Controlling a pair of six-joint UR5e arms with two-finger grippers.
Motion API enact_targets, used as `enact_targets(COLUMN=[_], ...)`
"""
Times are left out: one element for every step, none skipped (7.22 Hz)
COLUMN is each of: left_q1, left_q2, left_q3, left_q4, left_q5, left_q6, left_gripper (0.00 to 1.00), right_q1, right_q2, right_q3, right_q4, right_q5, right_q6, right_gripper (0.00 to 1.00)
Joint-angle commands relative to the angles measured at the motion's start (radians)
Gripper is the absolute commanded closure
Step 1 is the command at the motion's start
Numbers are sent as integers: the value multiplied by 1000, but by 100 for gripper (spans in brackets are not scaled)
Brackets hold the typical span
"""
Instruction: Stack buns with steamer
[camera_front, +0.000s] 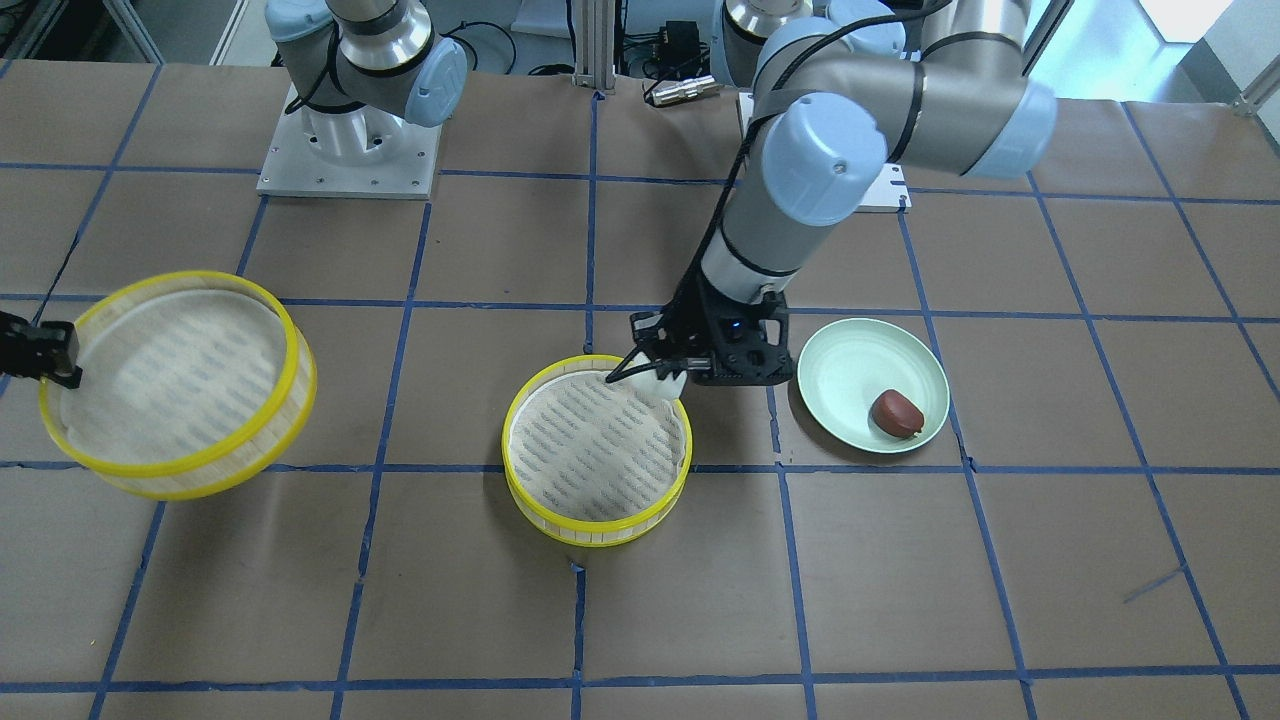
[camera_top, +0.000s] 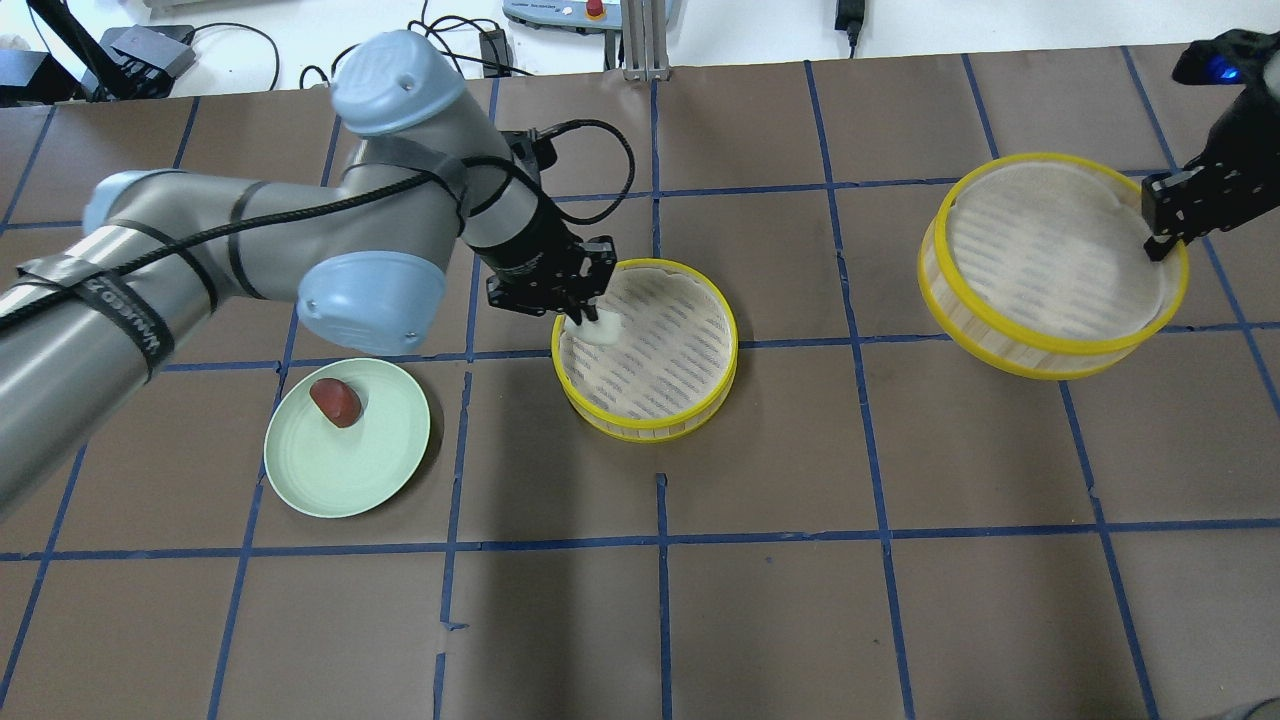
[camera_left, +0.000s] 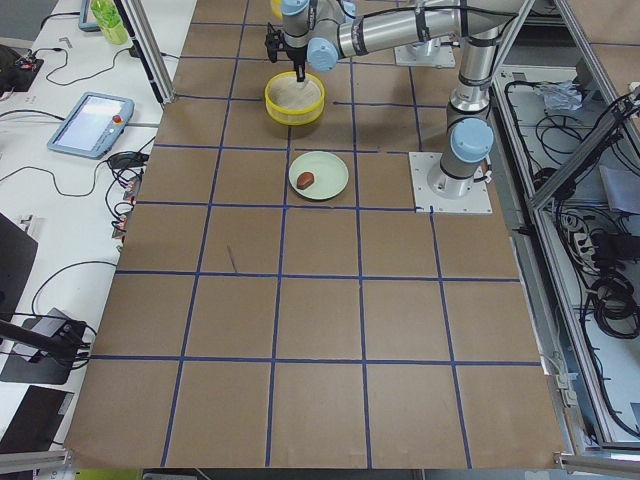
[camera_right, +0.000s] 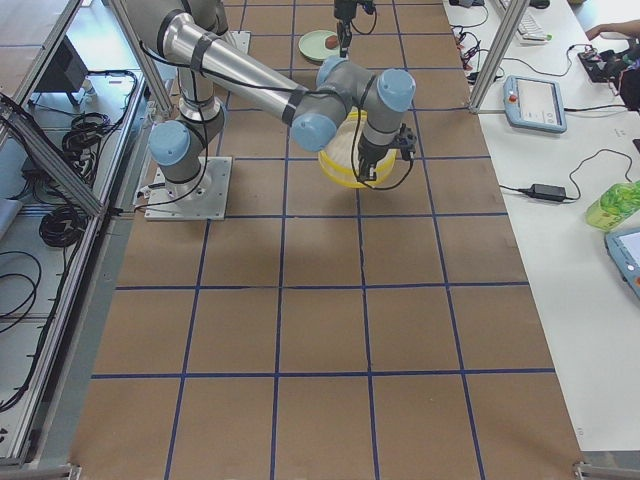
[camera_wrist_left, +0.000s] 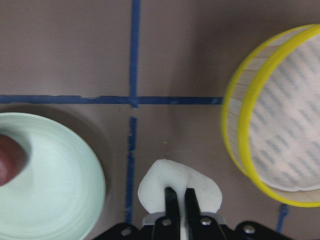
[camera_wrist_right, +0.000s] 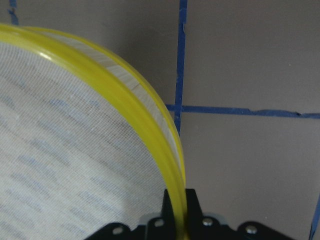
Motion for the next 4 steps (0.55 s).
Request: enact_targets(left_q1=[-38,-35,-12,84], left_q2=[-43,-41,-32,-23], left_q3=[-8,-11,-11,-22], left_q4=[68,68,68,53], left_q5=[-9,-5,93,203], left_q6=[-64,-41,76,294], left_gripper=[0,0,0,0], right_q1=[9,58,154,243], right_q2=[-62,-65,-60,-42], right_q3=[-14,-14,-13,-6], right_q4=[75,75,57,25], right_q5=[-4,1,-5,10], right_q6=[27,76,137,209], right_gripper=[95,95,95,95])
